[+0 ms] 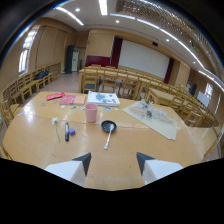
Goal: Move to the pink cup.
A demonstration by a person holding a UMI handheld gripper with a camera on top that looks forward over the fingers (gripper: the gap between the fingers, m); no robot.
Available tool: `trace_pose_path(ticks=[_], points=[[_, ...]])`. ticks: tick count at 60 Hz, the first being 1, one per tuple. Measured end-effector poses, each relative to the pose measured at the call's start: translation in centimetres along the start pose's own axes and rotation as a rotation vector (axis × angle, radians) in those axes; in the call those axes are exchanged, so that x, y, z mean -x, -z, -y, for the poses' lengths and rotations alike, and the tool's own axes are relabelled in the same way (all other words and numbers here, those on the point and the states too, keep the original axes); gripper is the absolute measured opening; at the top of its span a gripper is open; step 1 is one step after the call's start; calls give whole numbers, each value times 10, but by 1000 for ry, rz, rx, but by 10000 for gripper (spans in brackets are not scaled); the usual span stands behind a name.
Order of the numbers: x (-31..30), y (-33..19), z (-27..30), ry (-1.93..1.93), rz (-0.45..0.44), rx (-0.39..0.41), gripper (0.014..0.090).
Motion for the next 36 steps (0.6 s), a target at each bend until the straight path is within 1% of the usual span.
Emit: trace_pose_path(ticks=[5,12,29,36], points=[[-8,5,1,3,-1,3,857],[3,9,-6,1,5,11,856],[71,4,-21,6,64,44,858],[91,-7,-12,4,95,42,860]])
